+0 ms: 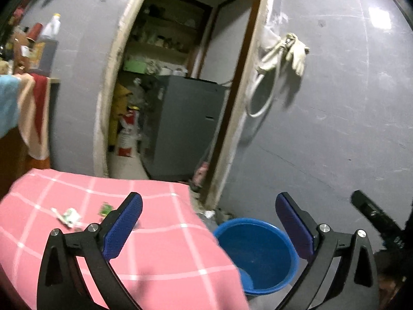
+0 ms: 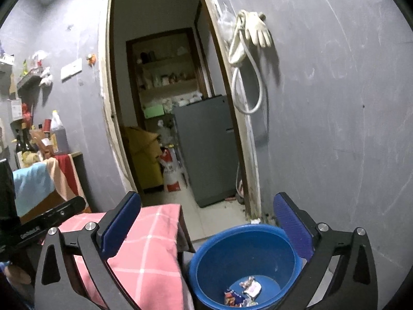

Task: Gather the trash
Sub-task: 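Move both tools back over the table toward the remaining scraps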

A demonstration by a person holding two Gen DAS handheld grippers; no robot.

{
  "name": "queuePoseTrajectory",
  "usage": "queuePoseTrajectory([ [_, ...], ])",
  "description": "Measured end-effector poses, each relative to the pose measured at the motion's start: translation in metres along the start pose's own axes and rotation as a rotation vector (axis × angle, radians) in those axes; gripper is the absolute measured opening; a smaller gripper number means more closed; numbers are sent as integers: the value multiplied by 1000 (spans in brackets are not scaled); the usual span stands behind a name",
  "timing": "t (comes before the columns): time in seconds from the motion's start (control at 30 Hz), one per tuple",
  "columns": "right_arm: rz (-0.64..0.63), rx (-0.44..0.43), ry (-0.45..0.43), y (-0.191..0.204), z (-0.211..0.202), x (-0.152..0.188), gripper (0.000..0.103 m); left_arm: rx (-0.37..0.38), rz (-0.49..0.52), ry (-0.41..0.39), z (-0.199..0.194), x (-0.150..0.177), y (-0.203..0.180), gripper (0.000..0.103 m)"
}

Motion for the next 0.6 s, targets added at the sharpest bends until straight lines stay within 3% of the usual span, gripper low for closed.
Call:
queuePoseTrajectory([
  [0.4, -67, -39, -144, 42, -22, -16, 103, -93, -23, -121, -53, -15, 38, 101],
  [0.6, -84, -79, -164, 65, -19, -22, 103, -143, -6, -165, -71, -23, 55, 101],
])
Point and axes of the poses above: each gripper's, at about its wrist camera, not at the fingertips, and z roughly the way its jaws point, y to its left, x to its underside, the point moved 1 cm from there along z, roughly the way its jaws point, and after that the axes turned 12 degrees about -z, right-handed, at the moved point
